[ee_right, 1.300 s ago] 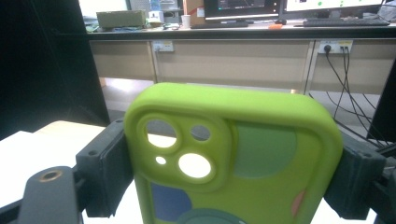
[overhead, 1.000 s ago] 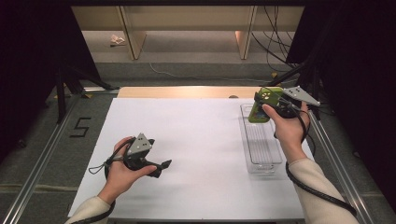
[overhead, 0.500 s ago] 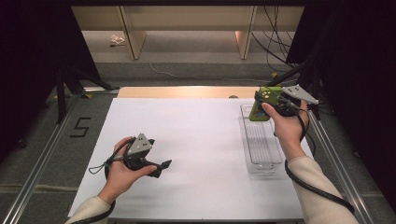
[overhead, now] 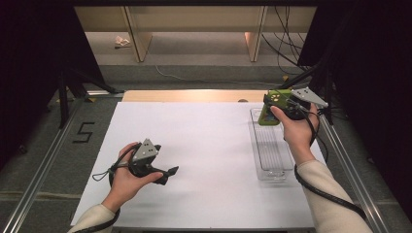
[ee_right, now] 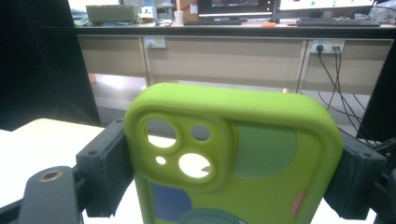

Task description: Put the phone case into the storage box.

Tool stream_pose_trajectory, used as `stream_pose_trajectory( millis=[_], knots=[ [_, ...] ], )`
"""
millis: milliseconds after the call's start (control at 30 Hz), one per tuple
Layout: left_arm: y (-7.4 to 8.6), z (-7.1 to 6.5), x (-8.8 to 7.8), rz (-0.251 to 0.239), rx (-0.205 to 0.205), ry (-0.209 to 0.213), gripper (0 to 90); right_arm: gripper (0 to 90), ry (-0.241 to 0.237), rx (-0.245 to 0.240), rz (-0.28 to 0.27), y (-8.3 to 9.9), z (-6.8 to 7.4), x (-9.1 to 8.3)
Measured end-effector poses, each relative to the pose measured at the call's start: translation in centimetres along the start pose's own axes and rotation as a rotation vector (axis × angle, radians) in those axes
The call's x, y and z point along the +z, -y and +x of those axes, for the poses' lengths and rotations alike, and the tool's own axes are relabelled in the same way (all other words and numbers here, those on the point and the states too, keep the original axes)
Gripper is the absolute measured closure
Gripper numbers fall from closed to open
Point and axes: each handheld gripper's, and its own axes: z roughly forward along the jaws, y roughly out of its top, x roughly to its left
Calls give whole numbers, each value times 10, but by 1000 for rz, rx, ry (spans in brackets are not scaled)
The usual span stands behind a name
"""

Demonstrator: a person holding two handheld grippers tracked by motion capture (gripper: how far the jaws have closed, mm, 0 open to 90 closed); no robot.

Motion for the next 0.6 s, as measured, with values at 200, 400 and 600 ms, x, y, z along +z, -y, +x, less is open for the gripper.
stream_pose_trajectory(
  millis=[200, 400, 600],
  knots=[
    [0, 0, 0, -1, -2, 1, 29, 175, 3, -1, 1, 0, 0, 2],
    [0, 0, 0, -1, -2, 2, 29, 175, 7, -7, 4, 2, 0, 6],
    [0, 0, 0, 0, -2, 1, 29, 176, 10, -6, 10, 3, -1, 10]
  ],
)
